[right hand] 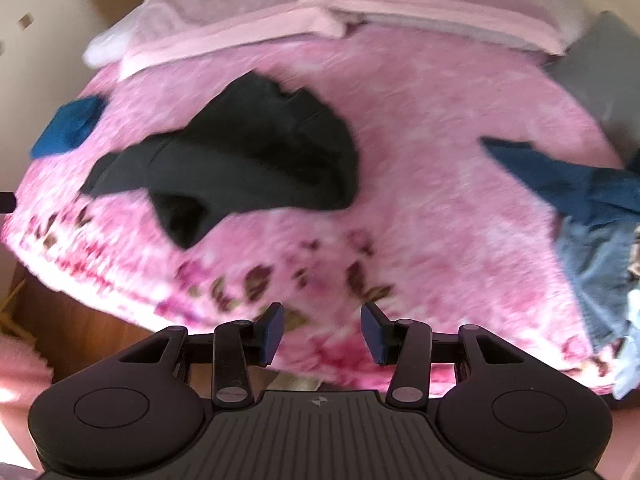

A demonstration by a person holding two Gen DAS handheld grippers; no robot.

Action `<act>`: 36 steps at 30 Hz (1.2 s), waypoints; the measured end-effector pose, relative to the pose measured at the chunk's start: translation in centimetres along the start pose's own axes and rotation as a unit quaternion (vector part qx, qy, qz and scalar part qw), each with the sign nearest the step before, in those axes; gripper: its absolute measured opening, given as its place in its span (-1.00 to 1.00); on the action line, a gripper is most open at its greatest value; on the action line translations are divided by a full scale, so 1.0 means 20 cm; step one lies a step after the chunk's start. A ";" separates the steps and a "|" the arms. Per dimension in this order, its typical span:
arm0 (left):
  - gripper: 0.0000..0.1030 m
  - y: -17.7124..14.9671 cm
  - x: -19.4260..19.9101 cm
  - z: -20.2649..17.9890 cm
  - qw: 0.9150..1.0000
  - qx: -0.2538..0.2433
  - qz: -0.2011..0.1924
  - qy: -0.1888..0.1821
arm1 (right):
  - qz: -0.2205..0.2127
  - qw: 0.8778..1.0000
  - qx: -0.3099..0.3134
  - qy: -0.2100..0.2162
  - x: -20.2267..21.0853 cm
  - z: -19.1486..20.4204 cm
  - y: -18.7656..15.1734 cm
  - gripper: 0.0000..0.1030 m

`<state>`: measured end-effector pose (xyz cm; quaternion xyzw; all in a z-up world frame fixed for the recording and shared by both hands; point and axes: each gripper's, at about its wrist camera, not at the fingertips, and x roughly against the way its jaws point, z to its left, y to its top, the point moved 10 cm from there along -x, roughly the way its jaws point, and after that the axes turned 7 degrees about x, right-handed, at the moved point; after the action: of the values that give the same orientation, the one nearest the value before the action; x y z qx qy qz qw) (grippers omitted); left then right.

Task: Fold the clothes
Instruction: 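Lift the black trousers with both grippers and drop them on the bed, then move both grippers to the black trousers' legs and waistband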

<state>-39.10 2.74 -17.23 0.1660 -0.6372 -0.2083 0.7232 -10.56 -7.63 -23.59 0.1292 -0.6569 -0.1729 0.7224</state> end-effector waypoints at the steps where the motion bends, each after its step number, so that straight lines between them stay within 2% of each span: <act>1: 0.30 -0.03 0.02 0.00 1.000 0.001 0.000 0.002 | 0.001 1.000 0.009 0.004 -0.01 0.03 -0.01 -0.10; 7: 0.30 -0.13 0.10 0.00 1.000 0.013 0.000 0.005 | -0.018 0.998 0.052 0.011 0.06 0.12 -0.01 -0.10; 15: 0.31 -0.18 0.13 -0.05 1.000 0.013 0.000 0.010 | -0.018 0.998 0.056 0.021 0.07 0.10 0.00 -0.10; 26: 0.31 -0.08 0.12 -0.17 1.000 -0.019 -0.012 0.012 | -0.030 0.999 0.015 0.022 0.09 -0.04 0.04 -0.10; 31: 0.31 -0.05 0.07 -0.23 0.999 -0.035 -0.010 0.003 | -0.025 1.000 -0.008 0.016 0.06 -0.12 0.04 -0.10; 36: 0.32 -0.03 -0.03 -0.22 0.999 -0.032 0.009 -0.019 | -0.017 1.000 -0.015 0.007 0.01 -0.14 0.08 -0.10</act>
<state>-34.87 2.39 -18.66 0.1332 -0.6451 -0.2247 0.7181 -7.66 -6.37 -23.08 0.1308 -0.6467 -0.1941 0.7260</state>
